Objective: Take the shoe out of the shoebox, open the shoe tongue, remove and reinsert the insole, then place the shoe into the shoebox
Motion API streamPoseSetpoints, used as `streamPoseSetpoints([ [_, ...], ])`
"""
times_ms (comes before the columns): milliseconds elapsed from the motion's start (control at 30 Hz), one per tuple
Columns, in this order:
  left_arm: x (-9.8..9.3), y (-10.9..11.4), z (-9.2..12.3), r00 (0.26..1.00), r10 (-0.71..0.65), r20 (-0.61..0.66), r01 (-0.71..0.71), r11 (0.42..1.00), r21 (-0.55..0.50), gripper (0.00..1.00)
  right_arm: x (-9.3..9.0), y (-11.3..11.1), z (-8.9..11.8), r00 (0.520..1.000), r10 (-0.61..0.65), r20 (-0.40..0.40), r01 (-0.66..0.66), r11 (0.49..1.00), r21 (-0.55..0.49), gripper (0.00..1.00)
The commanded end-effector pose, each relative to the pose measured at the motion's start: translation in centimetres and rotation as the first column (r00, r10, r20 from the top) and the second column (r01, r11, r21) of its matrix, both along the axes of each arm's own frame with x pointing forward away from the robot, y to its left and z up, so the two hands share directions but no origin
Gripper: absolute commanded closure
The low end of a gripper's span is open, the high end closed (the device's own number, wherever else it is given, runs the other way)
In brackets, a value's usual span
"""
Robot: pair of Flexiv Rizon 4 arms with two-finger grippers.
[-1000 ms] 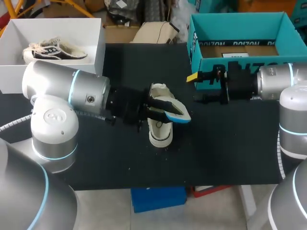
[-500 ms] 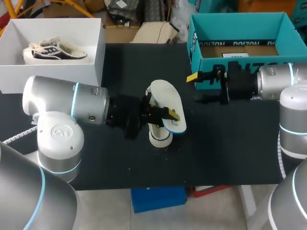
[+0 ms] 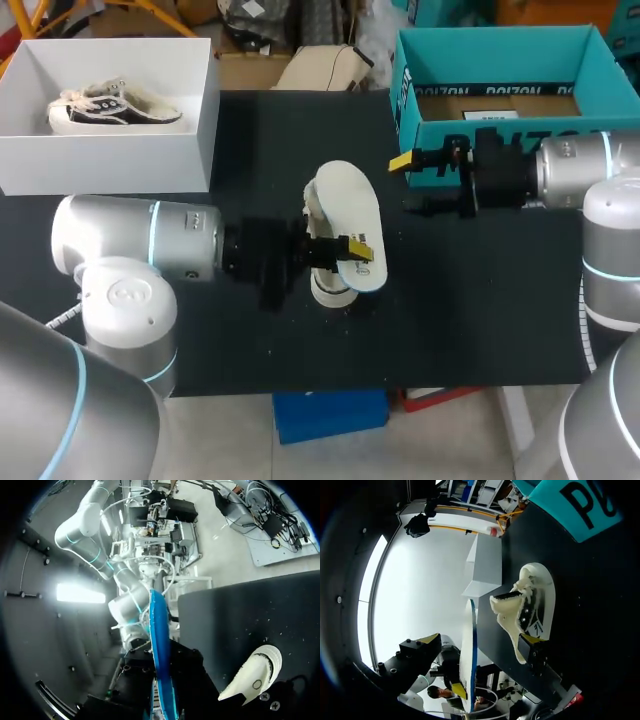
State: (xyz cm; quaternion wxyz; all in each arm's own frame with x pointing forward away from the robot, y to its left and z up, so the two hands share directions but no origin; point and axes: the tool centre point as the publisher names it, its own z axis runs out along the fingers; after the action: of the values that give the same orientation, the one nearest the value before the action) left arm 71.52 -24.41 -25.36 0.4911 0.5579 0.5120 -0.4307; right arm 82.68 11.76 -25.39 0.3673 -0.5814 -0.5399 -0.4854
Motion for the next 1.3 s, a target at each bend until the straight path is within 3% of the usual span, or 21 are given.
streamPoseSetpoints([
  [33,0.5,-0.3,-3.3,0.998,-0.015,0.068,0.021,0.996,-0.088,1.0,0.0,0.2,-0.1,1.0,-0.004,0.001,0.004,1.0,0.0,0.0],
  [267,1.9,0.7,-4.1,0.987,-0.017,0.162,0.042,0.987,-0.154,1.0,0.0,0.2,-0.1,1.0,-0.004,0.001,0.004,1.0,0.0,0.0],
  [667,5.6,1.5,-3.9,0.988,-0.035,0.15,0.046,0.996,-0.07,1.0,0.0,0.2,-0.1,1.0,-0.004,0.001,0.004,1.0,0.0,0.0],
  [1167,5.2,1.1,-3.8,0.993,-0.03,0.113,0.038,0.997,-0.068,1.0,0.0,0.2,-0.1,1.0,-0.004,0.001,0.004,1.0,0.0,0.0],
  [1300,5.2,1.1,-3.8,0.993,-0.03,0.113,0.038,0.997,-0.068,1.0,0.4,1.6,-0.7,0.991,0.136,-0.01,-0.135,0.99,0.05,0.0],
])
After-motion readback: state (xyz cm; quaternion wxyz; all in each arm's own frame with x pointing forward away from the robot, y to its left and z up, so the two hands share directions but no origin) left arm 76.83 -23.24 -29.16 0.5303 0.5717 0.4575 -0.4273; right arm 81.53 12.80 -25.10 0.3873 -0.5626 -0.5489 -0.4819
